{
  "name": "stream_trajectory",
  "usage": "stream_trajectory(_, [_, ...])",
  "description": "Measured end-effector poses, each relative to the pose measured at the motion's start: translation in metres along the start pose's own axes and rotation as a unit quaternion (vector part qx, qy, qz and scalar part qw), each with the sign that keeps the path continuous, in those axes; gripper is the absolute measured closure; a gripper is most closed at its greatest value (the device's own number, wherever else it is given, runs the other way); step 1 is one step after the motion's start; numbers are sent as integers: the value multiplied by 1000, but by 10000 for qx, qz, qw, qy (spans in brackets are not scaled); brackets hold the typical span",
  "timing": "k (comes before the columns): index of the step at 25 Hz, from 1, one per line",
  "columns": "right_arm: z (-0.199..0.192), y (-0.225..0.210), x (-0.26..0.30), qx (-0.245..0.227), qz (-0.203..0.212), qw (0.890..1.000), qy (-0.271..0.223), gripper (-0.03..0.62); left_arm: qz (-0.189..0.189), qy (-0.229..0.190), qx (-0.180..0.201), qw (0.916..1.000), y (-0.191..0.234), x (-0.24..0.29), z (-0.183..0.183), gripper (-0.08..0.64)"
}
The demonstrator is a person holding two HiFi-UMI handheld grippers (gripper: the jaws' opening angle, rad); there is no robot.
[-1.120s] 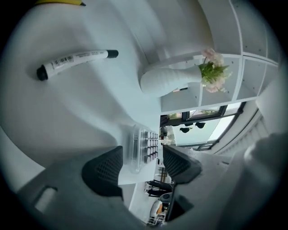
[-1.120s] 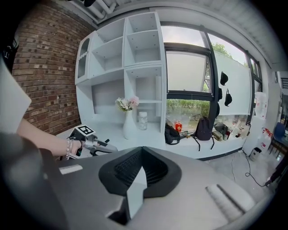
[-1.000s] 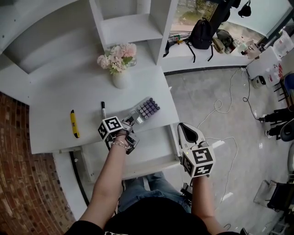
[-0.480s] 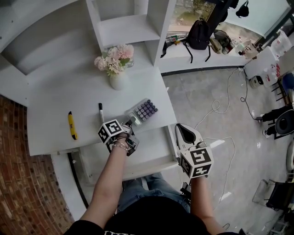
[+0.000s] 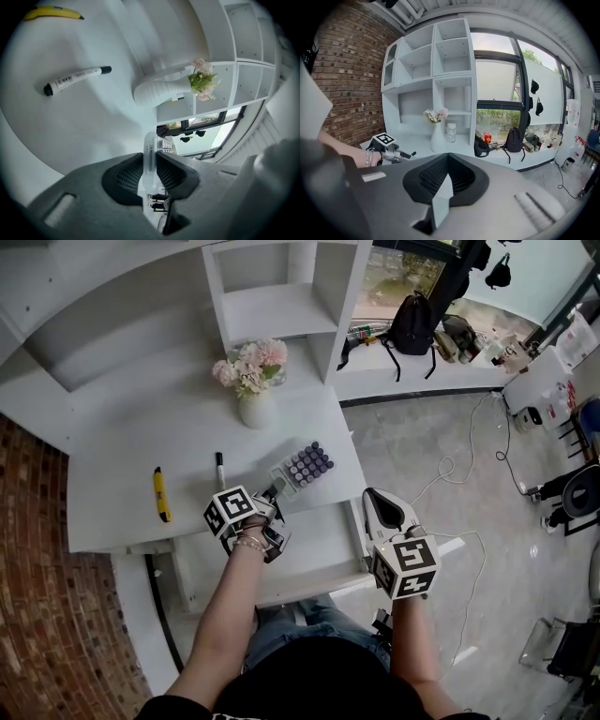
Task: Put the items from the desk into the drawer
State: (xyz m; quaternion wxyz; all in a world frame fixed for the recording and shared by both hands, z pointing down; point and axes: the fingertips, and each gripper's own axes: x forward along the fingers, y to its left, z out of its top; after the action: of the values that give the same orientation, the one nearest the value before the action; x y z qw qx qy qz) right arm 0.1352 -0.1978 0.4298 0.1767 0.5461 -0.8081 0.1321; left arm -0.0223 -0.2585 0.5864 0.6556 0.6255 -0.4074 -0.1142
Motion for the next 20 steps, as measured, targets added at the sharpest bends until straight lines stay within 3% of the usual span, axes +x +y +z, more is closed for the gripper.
stream_trajectory(10, [22, 12, -17, 59, -20, 9992, -404, 583, -360, -427, 76, 9984, -45, -46, 15, 476])
stream_trajectory(20, [26, 22, -31, -35, -30, 9986, -526, 583, -511, -390, 194, 9977, -59, -70, 10, 476])
